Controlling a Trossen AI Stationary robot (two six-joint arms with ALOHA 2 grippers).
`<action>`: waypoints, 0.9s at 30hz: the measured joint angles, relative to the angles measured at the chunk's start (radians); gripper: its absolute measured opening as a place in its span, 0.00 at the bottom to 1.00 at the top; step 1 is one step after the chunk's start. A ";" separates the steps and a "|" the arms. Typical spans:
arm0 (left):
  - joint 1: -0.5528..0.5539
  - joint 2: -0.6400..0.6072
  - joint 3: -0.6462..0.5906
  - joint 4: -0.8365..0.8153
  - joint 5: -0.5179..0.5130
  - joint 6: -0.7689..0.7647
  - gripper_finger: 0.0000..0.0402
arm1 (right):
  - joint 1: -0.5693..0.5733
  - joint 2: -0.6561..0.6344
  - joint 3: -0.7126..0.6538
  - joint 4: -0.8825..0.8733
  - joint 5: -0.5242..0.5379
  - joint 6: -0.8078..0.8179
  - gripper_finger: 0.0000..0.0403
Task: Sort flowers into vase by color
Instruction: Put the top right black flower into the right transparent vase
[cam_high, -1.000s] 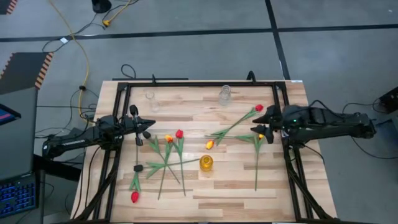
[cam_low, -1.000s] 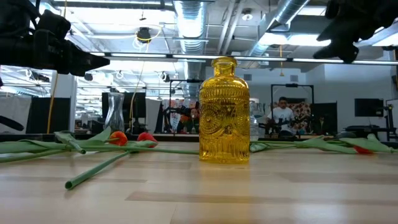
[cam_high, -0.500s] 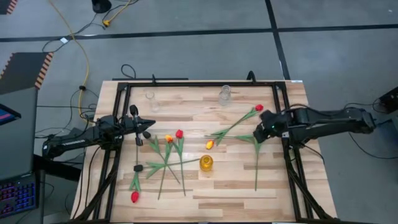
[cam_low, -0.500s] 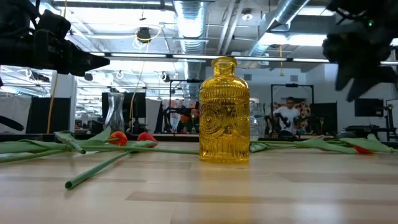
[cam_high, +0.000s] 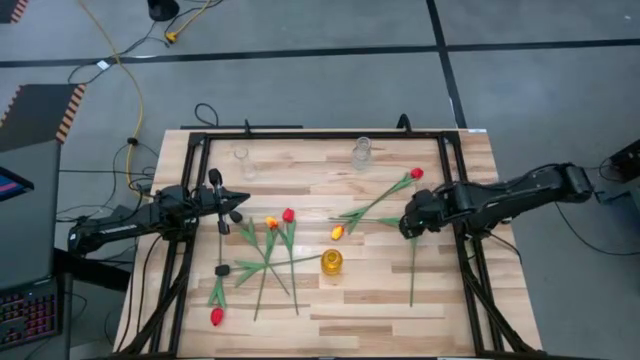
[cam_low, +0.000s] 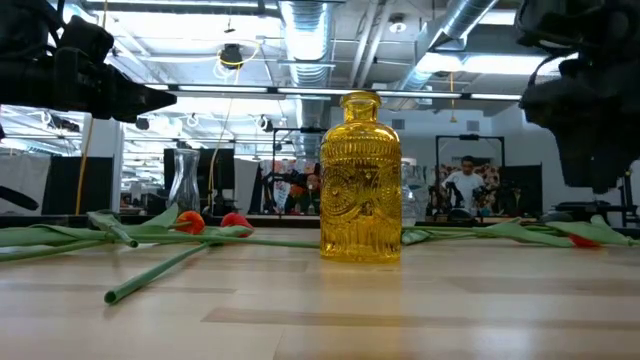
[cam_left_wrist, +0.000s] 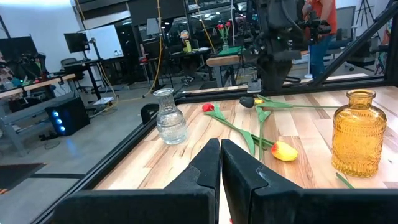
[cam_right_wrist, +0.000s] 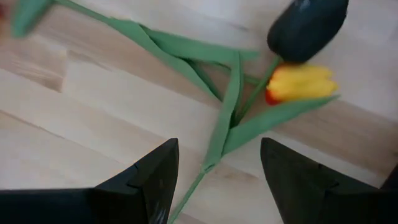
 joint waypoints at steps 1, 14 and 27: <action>0.000 0.000 0.000 0.000 0.000 0.000 0.00 | 0.012 0.023 0.000 0.000 0.000 0.020 0.63; 0.000 0.000 0.000 0.000 0.000 0.000 0.00 | 0.159 0.256 0.000 0.077 -0.006 0.219 0.63; 0.000 0.000 0.000 0.000 0.000 0.000 0.00 | 0.203 0.388 0.003 0.126 -0.023 0.277 0.44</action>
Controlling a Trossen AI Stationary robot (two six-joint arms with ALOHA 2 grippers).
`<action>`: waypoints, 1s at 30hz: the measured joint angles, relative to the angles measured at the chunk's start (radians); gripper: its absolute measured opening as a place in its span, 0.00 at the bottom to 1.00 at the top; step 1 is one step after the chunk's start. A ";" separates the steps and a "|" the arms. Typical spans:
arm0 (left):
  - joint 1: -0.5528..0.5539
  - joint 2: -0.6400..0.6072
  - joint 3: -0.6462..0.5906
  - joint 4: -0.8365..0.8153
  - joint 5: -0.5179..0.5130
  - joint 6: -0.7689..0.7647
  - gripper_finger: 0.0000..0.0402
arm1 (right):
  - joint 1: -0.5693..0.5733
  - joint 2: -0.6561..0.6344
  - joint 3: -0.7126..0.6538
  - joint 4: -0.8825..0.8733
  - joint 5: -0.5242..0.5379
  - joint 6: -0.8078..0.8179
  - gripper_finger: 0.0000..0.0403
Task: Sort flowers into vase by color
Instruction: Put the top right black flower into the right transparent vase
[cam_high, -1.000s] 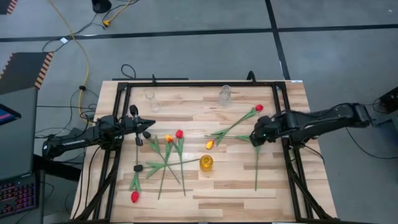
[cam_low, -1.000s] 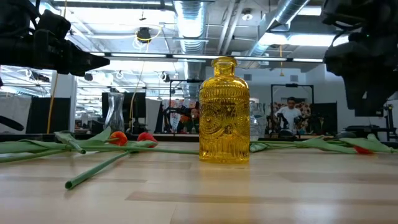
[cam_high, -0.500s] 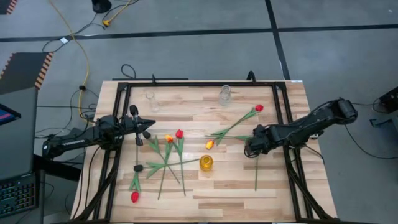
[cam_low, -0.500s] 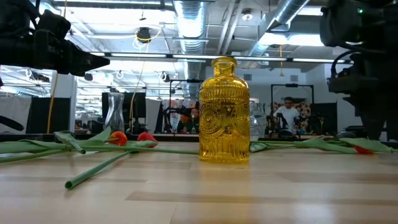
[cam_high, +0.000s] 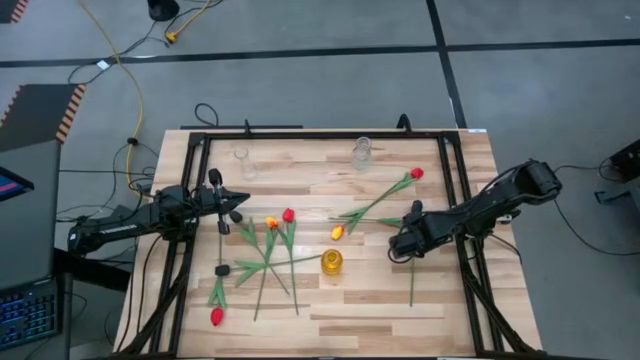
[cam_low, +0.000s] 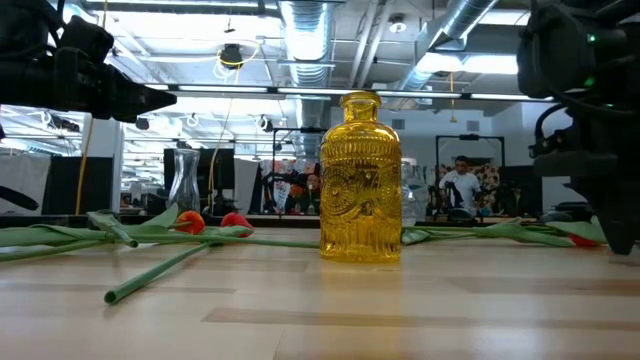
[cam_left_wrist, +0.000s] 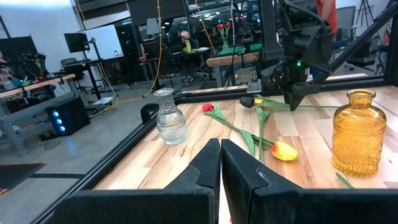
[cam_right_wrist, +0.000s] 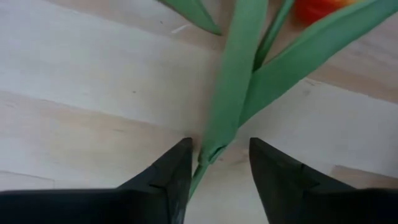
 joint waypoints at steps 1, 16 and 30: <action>0.000 0.000 0.000 0.000 0.000 0.000 0.00 | 0.002 0.004 0.000 0.010 0.000 0.000 0.42; 0.000 0.000 0.000 0.000 0.000 0.000 0.00 | 0.002 0.007 -0.001 0.065 -0.001 -0.073 0.09; 0.000 0.000 0.000 0.000 0.000 -0.018 0.00 | 0.009 -0.158 0.065 0.052 0.087 -0.184 0.09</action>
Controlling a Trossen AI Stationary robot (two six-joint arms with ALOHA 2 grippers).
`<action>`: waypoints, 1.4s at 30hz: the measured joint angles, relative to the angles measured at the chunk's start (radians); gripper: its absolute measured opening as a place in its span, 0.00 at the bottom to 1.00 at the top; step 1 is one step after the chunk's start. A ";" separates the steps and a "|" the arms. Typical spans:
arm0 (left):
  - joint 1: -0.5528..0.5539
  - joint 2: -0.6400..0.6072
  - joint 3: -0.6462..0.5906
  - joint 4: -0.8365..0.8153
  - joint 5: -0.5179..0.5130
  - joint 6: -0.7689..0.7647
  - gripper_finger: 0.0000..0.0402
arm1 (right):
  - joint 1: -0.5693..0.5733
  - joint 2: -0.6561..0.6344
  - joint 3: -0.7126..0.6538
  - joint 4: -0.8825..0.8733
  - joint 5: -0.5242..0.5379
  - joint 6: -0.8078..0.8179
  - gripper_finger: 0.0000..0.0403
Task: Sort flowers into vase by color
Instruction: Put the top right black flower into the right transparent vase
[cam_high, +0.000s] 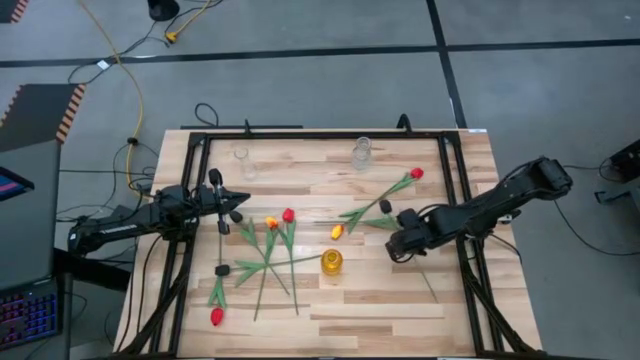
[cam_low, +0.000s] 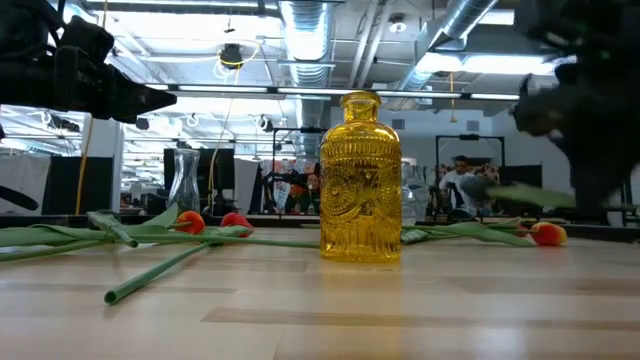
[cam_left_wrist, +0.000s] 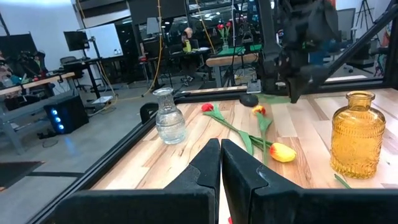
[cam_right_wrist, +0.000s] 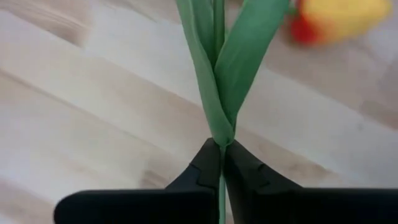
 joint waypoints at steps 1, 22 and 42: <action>0.000 0.000 0.000 0.000 0.000 -0.002 0.00 | 0.000 -0.016 0.010 0.002 0.021 -0.021 0.09; 0.000 0.000 0.000 0.000 0.000 -0.004 0.00 | -0.205 -0.277 0.123 0.625 0.797 -1.188 0.10; 0.000 0.000 0.000 0.000 0.000 -0.004 0.00 | -0.765 0.000 0.124 1.361 0.177 -1.635 0.10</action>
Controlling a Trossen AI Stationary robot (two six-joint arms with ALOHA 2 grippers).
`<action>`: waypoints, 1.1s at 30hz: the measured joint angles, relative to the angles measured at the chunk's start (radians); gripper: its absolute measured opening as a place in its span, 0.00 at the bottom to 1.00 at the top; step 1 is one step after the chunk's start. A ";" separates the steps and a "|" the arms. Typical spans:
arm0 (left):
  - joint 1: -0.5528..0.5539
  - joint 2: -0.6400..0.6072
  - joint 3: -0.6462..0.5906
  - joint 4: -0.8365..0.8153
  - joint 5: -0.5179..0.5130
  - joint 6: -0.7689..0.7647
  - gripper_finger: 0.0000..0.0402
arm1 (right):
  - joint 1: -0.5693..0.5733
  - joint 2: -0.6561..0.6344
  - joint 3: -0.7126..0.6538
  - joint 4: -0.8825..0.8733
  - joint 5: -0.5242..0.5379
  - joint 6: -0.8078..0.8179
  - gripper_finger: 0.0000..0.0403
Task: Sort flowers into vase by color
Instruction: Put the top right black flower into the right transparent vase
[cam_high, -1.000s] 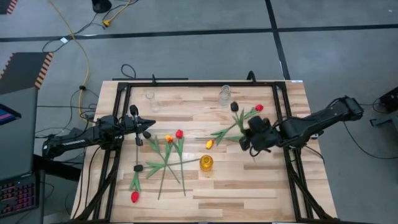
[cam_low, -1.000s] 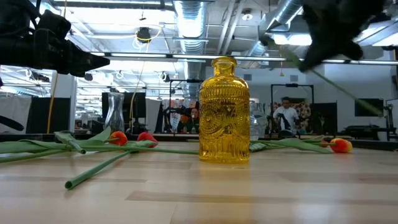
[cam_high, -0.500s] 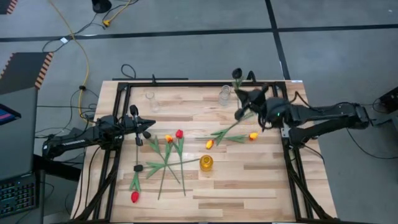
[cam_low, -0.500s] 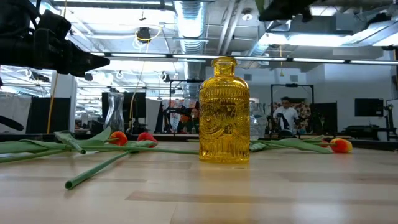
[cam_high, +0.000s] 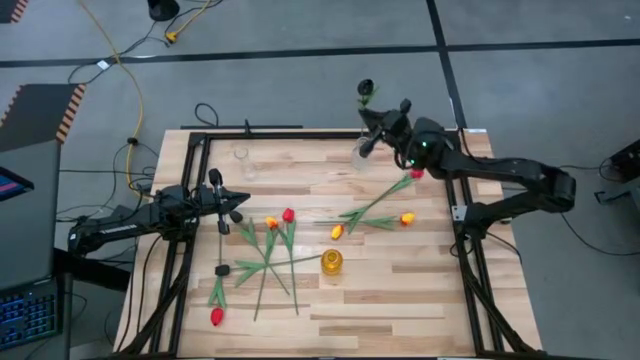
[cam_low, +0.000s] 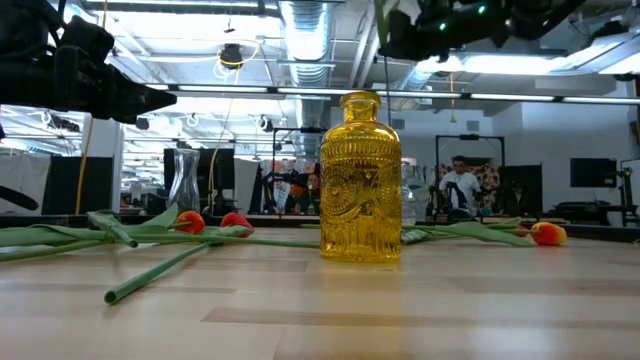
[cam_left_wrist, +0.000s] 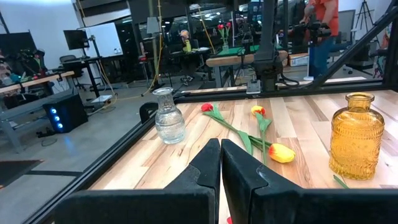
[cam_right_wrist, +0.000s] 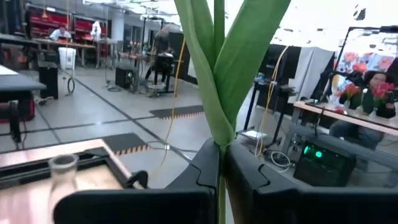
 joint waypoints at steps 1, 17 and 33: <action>0.000 0.000 0.000 0.000 0.000 0.000 0.00 | -0.012 0.015 0.000 0.006 -0.003 0.015 0.10; 0.000 0.000 0.000 0.000 0.000 0.000 0.00 | -0.034 0.028 0.000 -0.041 -0.005 0.045 0.10; 0.000 0.000 0.000 0.000 0.000 0.000 0.00 | -0.039 0.109 0.000 -0.129 0.004 0.097 0.12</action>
